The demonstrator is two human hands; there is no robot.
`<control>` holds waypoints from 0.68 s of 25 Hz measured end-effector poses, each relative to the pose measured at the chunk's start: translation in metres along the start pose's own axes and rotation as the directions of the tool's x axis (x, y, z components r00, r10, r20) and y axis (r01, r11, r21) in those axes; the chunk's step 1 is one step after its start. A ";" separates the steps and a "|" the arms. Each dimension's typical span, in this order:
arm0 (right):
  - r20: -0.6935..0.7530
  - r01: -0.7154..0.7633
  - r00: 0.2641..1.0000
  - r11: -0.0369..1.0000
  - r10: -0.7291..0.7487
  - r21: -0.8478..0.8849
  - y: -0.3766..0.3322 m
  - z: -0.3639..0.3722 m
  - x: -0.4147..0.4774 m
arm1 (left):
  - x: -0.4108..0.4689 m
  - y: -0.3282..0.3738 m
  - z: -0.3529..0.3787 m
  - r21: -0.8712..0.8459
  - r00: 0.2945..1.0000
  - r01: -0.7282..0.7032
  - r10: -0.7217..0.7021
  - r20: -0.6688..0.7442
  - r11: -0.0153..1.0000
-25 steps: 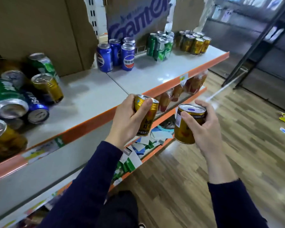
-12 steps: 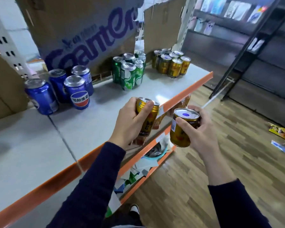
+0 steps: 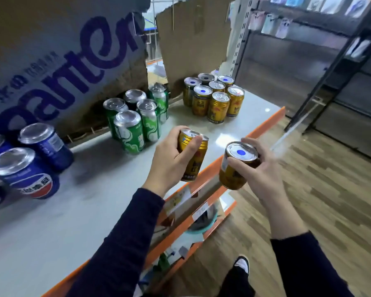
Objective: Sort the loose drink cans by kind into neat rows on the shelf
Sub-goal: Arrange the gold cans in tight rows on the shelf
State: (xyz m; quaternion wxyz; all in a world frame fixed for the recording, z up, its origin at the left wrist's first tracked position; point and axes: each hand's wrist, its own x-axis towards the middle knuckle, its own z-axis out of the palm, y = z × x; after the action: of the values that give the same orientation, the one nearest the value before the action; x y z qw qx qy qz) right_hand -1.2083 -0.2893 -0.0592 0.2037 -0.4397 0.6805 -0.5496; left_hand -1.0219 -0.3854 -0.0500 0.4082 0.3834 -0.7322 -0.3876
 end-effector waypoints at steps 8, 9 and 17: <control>0.197 0.126 0.973 0.992 -0.124 0.001 0.050 -0.058 0.171 | 0.086 0.004 0.107 0.040 0.970 0.118 -0.106 -0.217 0.992; 0.206 0.147 0.968 0.989 -0.145 0.006 0.052 -0.065 0.191 | 0.092 0.005 0.116 0.052 0.966 0.142 -0.127 -0.225 0.989; 0.344 0.267 0.905 0.964 -0.252 0.004 0.073 -0.063 0.354 | 0.131 0.016 0.177 0.217 0.907 0.283 -0.187 -0.378 0.934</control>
State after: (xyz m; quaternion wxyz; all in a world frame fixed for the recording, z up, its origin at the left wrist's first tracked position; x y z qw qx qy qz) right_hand -1.4711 -0.5435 -0.0342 0.2343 -0.6191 0.5820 -0.4724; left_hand -1.2335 -0.4488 -0.0611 0.4268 0.5840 -0.6408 -0.2572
